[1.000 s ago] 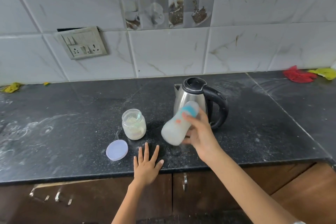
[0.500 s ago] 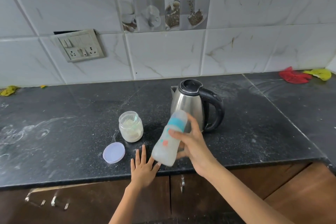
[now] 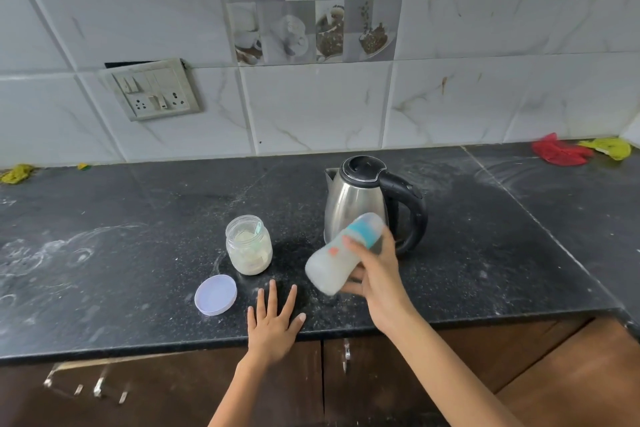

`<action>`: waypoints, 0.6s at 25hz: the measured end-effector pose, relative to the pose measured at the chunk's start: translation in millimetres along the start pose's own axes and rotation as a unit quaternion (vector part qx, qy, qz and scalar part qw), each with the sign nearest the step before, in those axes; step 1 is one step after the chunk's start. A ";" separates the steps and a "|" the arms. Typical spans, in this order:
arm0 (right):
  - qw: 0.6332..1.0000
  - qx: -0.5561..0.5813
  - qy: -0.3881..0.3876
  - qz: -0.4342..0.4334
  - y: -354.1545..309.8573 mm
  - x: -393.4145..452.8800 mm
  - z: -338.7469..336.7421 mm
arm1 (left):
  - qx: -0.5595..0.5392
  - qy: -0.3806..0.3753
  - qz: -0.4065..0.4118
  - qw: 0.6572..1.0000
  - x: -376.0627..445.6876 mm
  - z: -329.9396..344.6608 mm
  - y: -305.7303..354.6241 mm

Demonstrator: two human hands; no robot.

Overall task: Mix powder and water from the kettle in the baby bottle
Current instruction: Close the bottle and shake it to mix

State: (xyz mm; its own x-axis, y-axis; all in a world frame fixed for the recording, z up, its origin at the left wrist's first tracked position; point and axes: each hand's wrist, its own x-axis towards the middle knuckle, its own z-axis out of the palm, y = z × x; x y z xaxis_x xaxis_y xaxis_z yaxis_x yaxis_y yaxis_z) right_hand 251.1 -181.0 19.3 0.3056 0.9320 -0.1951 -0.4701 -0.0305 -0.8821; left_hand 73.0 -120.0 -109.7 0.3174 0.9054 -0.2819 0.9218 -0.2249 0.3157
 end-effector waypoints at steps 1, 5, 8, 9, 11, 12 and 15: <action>0.998 -0.051 -0.027 0.011 6.1 -2.7 1.3 | 0.008 0.001 0.000 1.000 -0.3 -0.4 -0.4; 1.000 0.015 -0.001 0.008 3.3 2.1 0.2 | 0.003 0.004 0.003 1.000 -0.1 -1.5 -0.4; 0.999 -0.008 -0.024 0.026 3.6 -0.3 2.2 | 0.007 0.001 -0.002 1.000 0.2 -0.4 -0.7; 0.996 -0.060 -0.049 0.035 8.0 -4.5 4.7 | 0.015 0.000 -0.004 1.000 1.0 0.4 -2.2; 0.996 -0.063 -0.051 0.025 8.6 -4.6 5.0 | 0.017 0.004 -0.002 1.000 3.0 2.2 -3.5; 1.000 -0.017 -0.016 0.007 5.8 -0.1 1.8 | 0.010 0.005 0.001 1.000 3.2 2.5 -3.3; 0.999 0.034 0.011 0.004 4.3 0.1 -2.0 | -0.002 0.003 0.001 1.000 3.7 3.4 -2.8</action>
State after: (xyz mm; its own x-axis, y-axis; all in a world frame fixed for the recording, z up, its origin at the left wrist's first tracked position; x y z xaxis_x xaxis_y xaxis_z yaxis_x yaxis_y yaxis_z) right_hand 250.8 -181.7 14.6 0.3197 0.9233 -0.2131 -0.5282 -0.0131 -0.8490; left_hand 72.4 -117.2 -114.7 0.3187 0.9067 -0.2761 0.9200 -0.2258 0.3204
